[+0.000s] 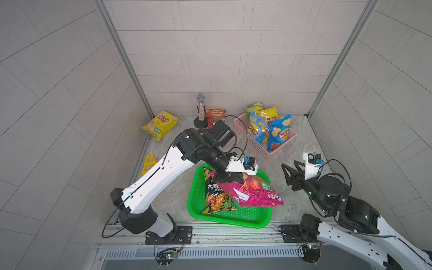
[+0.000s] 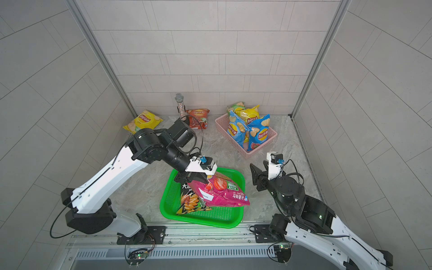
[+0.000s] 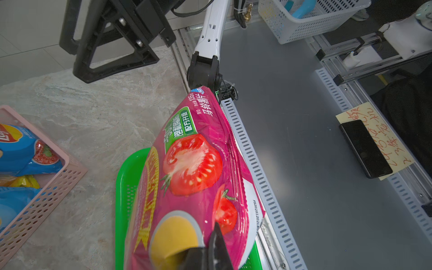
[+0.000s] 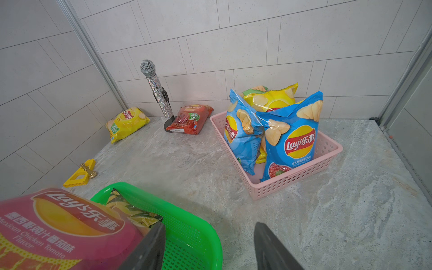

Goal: Put the potato chips into the basket
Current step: Place the potato chip in the basket.

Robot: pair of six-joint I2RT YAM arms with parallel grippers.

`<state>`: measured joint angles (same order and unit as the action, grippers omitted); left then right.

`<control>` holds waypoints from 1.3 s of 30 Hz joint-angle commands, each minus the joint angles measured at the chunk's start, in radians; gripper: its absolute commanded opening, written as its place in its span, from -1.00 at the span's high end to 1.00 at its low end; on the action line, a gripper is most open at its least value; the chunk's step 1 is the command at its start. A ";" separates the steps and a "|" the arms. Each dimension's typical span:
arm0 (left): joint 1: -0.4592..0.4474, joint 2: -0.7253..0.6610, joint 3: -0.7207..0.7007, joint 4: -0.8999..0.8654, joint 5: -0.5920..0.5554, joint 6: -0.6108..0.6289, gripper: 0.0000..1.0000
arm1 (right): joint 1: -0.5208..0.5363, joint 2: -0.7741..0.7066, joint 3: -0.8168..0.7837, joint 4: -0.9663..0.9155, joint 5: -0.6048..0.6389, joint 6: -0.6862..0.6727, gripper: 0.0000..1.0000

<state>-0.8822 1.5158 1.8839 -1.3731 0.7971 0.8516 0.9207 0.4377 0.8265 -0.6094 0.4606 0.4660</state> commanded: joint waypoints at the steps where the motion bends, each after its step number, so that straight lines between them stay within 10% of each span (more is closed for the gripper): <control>1: -0.003 0.016 -0.026 0.026 0.093 0.040 1.00 | -0.002 0.001 0.013 0.003 0.018 0.004 -0.29; 18: -0.004 0.096 -0.210 0.131 0.021 0.260 0.96 | -0.002 0.021 -0.006 -0.002 -0.009 0.013 -0.29; 26: 0.010 -0.031 -0.351 0.202 -0.184 0.208 -0.46 | -0.002 0.160 -0.021 0.017 -0.140 0.023 -0.31; 39: 0.370 -0.190 -0.342 0.334 -0.236 -0.376 -0.91 | 0.001 0.532 0.068 0.025 -0.502 0.132 -0.49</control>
<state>-0.5804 1.3548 1.5761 -1.0973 0.5953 0.6823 0.9207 0.9325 0.8452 -0.5884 0.0742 0.5396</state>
